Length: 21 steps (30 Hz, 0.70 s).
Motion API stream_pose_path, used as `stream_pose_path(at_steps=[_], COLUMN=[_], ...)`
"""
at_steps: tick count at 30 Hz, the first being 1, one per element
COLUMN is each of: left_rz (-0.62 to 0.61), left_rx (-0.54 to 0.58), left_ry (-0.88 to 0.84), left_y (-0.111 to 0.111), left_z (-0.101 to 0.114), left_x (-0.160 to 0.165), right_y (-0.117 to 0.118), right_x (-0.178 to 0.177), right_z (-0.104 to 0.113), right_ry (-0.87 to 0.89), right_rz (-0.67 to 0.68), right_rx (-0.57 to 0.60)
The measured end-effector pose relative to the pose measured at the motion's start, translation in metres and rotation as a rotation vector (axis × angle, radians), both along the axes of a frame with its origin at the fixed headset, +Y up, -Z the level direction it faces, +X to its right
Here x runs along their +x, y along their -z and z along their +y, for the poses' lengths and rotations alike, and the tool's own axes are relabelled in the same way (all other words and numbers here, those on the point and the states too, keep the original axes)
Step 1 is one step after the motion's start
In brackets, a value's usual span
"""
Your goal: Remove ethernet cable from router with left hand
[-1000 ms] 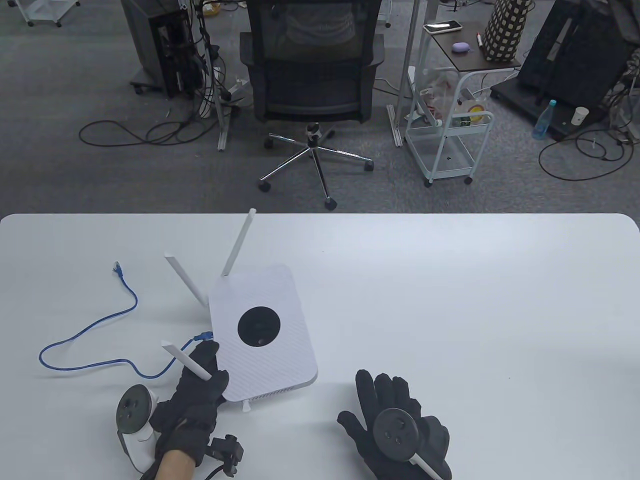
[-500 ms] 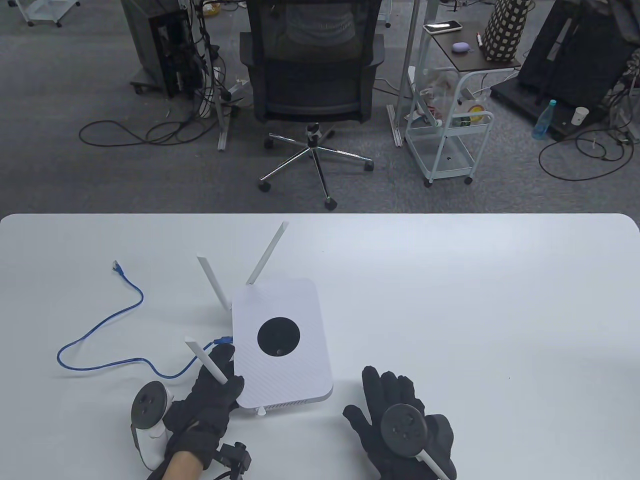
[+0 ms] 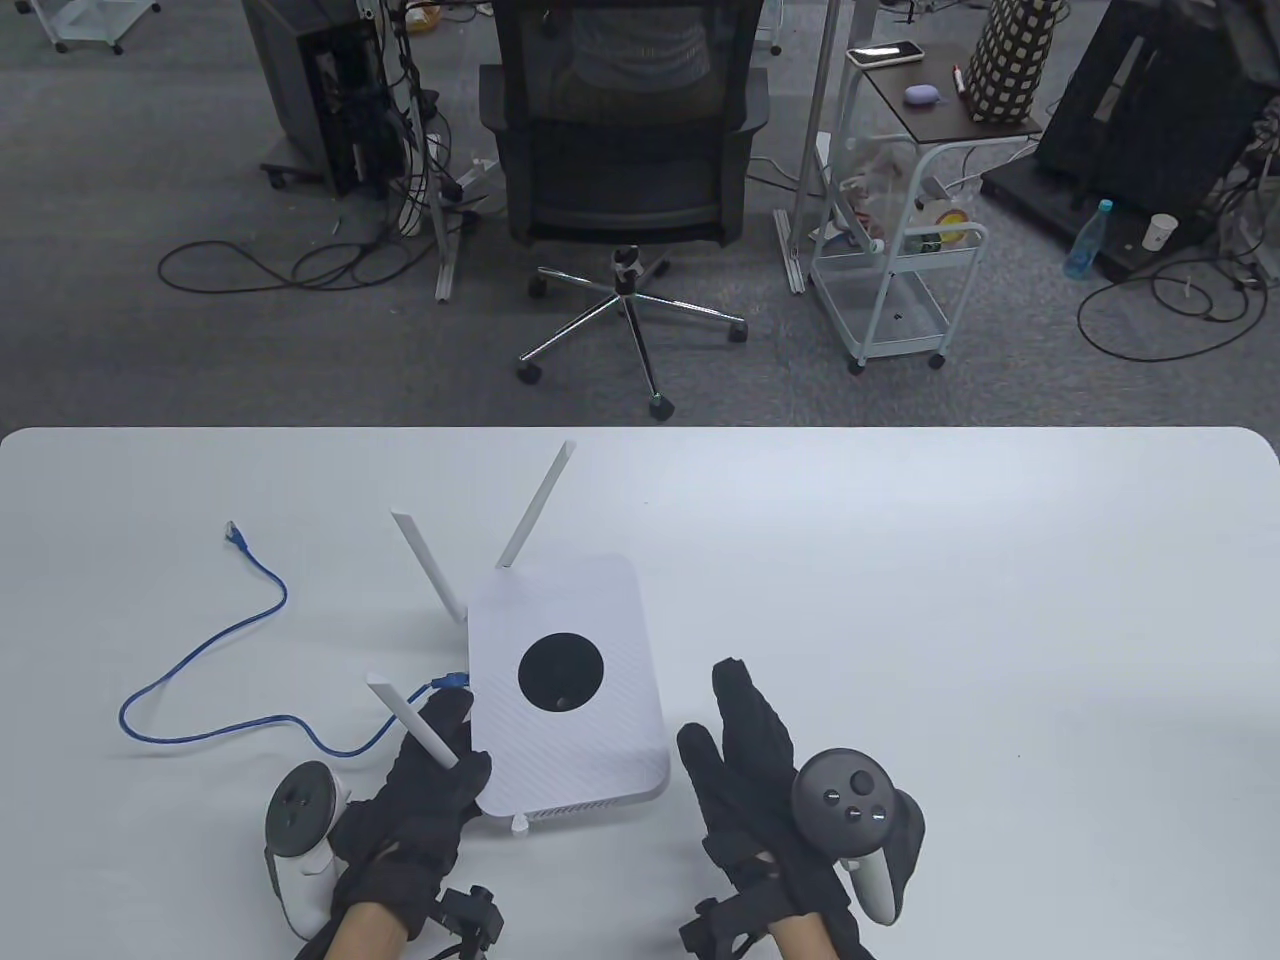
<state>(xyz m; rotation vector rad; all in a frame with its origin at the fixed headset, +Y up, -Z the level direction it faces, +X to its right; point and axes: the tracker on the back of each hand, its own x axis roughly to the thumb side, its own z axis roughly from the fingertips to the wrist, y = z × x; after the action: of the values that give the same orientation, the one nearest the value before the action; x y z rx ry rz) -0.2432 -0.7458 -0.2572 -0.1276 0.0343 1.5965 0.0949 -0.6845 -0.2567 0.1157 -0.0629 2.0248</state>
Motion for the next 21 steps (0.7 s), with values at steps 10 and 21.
stream_pose_path(at_steps=[10,21], left_rz=[-0.034,-0.066], left_rx=[0.011,0.015], left_ry=[-0.025,0.008], left_y=[0.000,0.001], left_z=[-0.001,-0.003], left_x=[0.003,0.009], right_y=[0.015,0.017], right_x=[-0.032,-0.027], right_z=[-0.050,-0.073], right_ry=[0.222,0.499], right_rz=[-0.033,-0.004], right_rx=[-0.247,-0.363])
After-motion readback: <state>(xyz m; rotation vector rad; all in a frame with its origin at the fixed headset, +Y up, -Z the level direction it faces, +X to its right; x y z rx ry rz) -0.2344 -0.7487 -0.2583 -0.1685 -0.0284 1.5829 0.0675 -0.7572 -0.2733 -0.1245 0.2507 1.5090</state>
